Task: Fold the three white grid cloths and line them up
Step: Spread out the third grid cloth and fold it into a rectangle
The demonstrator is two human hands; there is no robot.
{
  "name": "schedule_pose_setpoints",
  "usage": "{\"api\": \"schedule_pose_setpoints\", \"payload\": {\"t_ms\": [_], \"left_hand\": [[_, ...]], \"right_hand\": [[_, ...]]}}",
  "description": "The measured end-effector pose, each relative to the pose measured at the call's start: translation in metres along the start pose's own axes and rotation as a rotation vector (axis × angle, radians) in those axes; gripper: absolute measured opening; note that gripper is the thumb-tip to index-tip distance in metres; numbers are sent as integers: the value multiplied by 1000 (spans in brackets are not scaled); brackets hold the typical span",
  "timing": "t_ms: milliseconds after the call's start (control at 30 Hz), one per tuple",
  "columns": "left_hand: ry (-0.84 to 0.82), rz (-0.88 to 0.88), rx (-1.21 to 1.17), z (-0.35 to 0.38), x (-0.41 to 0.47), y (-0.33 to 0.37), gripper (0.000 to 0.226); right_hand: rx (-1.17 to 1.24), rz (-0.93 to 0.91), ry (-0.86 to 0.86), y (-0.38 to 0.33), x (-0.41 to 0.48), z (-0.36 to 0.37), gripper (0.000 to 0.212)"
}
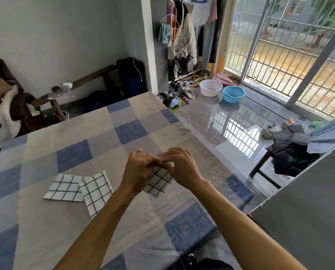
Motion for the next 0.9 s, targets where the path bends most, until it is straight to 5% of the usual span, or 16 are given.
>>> {"api": "schedule_pose_setpoints", "payload": {"t_ms": [333, 600, 767, 900], "left_hand": [[26, 58, 40, -10, -12, 9, 35], [59, 79, 50, -16, -22, 10, 26], [50, 73, 66, -17, -35, 6, 23], [33, 39, 129, -18, -46, -2, 10]], "right_hand": [[-99, 13, 94, 18, -25, 18, 10], [-137, 127, -6, 43, -44, 33, 9], [-174, 173, -184, 51, -57, 38, 19], [-158, 104, -167, 28, -62, 40, 50]]}}
Point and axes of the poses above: each hand's wrist, its own x-axis towards the middle knuckle, its own z-axis out of the palm, y = z × x, the point moved 3 cm from there along x, towards the middle knuckle, and after that the axes turned 5 degrees about -x, right-handed, at the moved point
